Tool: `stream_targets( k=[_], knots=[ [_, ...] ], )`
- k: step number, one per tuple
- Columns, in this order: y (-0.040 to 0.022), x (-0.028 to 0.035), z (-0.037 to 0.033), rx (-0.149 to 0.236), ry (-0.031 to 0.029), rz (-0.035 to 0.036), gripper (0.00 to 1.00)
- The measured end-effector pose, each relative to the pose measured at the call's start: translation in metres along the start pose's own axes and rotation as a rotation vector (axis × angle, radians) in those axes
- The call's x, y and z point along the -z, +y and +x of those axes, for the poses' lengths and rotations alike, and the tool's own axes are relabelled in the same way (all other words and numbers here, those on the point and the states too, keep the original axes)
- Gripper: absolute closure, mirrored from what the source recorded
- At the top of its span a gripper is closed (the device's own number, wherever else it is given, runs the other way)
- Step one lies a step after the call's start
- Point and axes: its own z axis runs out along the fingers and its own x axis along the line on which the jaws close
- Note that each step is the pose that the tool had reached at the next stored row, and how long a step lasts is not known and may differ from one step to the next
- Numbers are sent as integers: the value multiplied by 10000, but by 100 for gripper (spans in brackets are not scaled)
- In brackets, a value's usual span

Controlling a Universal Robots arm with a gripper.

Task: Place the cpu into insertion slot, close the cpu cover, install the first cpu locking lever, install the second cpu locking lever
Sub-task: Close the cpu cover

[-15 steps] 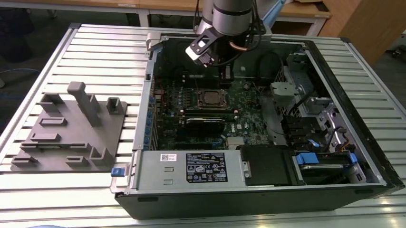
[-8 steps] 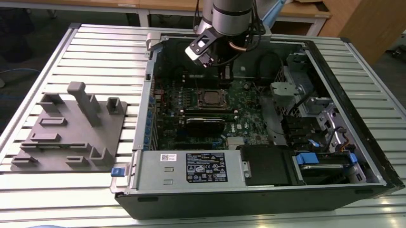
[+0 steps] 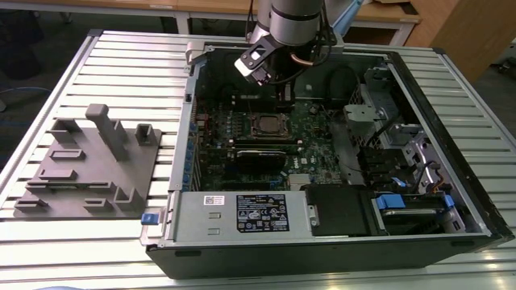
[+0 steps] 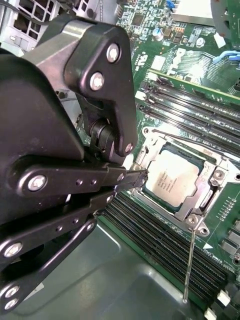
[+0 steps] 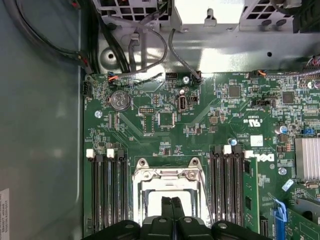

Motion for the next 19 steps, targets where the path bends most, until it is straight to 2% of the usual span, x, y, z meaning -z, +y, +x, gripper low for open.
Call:
stream_targets(
  k=[15,19],
  knots=[
    [-34,-106,-3,1,-2,1,90],
    [-37,-108,-3,1,-4,2,90]
  ],
)
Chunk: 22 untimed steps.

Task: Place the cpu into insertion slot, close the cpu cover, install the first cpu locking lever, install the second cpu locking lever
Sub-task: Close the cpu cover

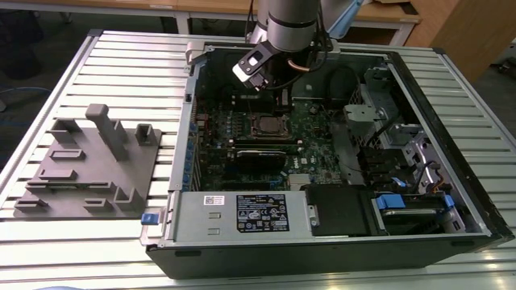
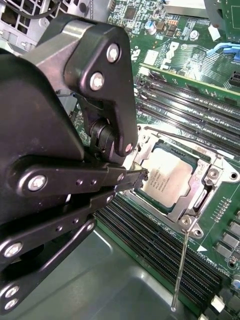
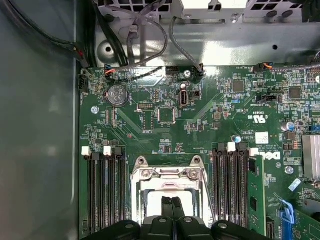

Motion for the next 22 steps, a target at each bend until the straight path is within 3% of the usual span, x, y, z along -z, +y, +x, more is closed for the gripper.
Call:
stream_targets(
  k=[4,15,22],
  knots=[
    [-1,-2,0,86,5,0,90],
    [-1,-13,0,1657,55,17,90],
    [-4,-15,0,2249,76,23,90]
  ],
)
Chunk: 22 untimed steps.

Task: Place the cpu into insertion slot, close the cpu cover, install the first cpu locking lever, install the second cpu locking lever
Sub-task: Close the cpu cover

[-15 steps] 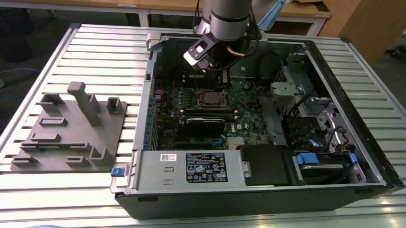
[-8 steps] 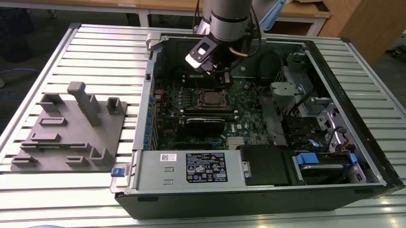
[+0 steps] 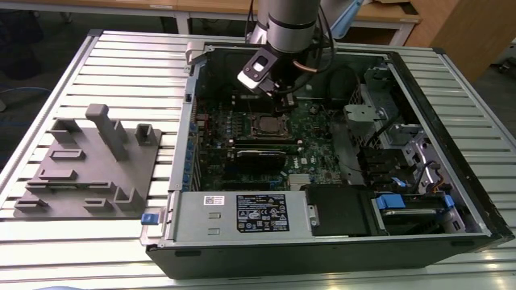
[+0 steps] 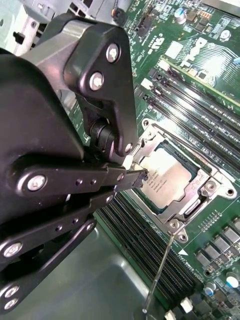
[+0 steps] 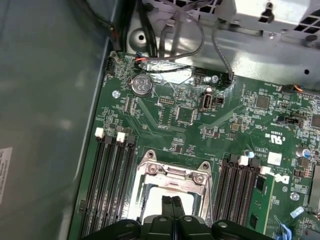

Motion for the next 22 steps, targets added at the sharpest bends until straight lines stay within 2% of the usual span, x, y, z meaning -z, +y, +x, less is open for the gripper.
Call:
stream_targets(
  k=[11,22],
  knots=[
    [-7,-5,1,664,22,7,90],
    [-11,-5,2,993,33,11,90]
  ],
)
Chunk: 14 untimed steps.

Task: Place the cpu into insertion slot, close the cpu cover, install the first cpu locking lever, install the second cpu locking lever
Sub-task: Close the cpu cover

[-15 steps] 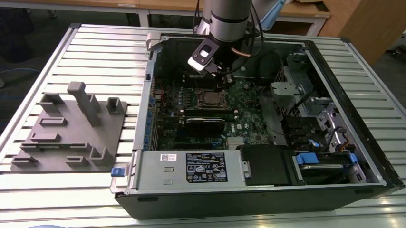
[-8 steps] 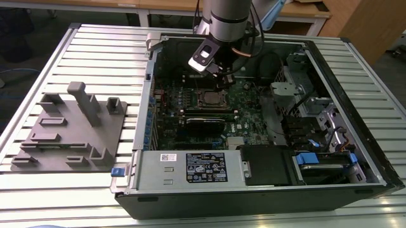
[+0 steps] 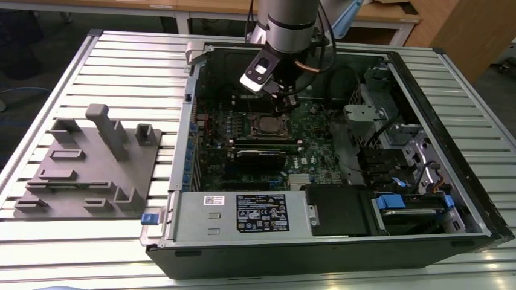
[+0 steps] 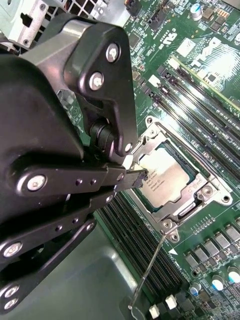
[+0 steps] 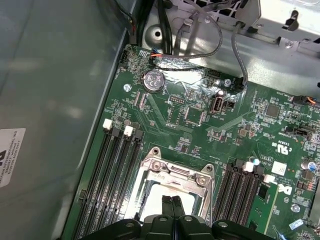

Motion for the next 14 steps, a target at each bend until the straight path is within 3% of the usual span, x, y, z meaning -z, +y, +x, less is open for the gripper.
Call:
stream_targets(
  k=[14],
  knots=[
    [0,0,0,11,0,0,90]
  ],
)
